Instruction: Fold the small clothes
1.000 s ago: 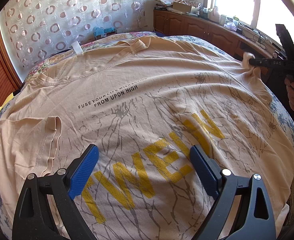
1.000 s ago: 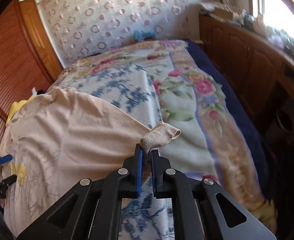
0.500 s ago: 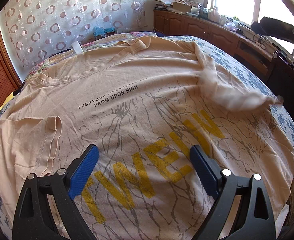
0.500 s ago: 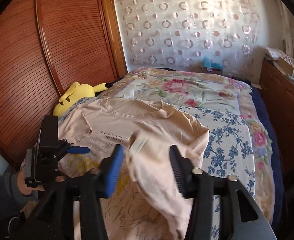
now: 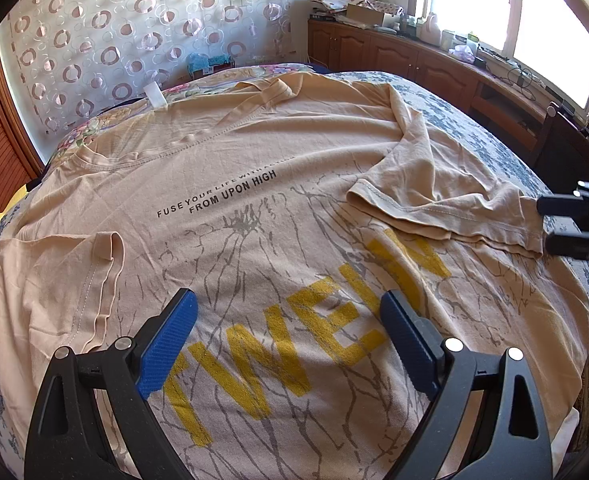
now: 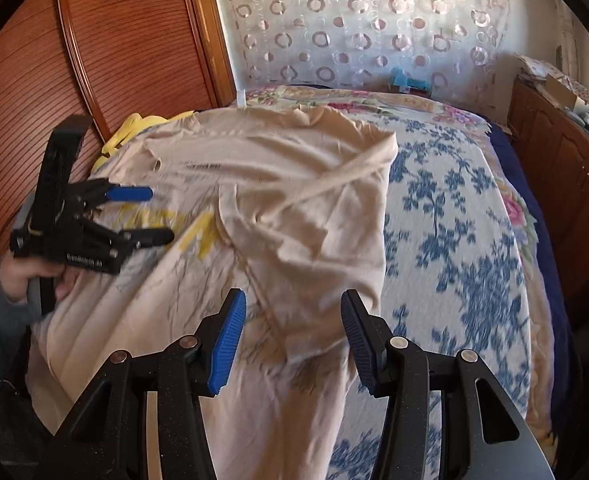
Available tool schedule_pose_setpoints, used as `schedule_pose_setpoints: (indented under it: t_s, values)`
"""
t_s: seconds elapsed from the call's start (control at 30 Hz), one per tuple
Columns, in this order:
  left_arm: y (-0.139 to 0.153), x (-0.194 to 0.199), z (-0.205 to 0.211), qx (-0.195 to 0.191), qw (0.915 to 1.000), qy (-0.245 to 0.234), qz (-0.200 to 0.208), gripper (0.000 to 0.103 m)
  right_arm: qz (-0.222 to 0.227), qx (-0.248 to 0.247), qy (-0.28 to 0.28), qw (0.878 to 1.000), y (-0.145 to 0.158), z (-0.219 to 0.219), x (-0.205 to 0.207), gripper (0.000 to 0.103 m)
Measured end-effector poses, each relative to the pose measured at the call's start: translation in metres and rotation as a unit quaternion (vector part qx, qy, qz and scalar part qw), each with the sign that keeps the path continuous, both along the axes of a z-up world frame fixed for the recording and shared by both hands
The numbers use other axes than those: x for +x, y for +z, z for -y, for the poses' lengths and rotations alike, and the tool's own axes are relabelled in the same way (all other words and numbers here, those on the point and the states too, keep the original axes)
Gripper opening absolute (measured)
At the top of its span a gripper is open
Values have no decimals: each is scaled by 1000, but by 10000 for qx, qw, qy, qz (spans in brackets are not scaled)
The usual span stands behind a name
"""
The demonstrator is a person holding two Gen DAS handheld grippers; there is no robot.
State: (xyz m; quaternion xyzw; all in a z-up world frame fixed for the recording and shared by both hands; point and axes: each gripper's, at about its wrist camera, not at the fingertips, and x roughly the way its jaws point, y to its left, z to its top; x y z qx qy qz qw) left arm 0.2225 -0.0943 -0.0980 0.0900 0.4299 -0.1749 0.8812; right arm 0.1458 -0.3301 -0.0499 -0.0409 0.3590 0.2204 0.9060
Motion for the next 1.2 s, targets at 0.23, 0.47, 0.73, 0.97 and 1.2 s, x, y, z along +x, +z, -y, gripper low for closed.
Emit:
schedule_pose_setpoints:
  t_s: [0.23, 0.47, 0.73, 0.97, 1.2]
  values:
    - [0, 0, 0, 1, 10000, 0, 0, 93, -36, -169, -339, 9993, -2, -11, -22, 52]
    - [0, 0, 0, 13, 10000, -1, 4, 93, 28, -74, -574, 9983, 0, -7, -28, 52]
    - [25, 15, -2, -800, 9962, -336, -54, 73, 249, 337, -666, 9969, -9, 2, -36, 52]
    - [23, 49, 30, -816, 9941, -591, -391, 43, 290, 371, -711, 9964, -11, 4, -38, 51]
    - [12, 51, 56, -364, 9948, -820, -489, 28, 288, 431, -724, 9960, -10, 7, -38, 49]
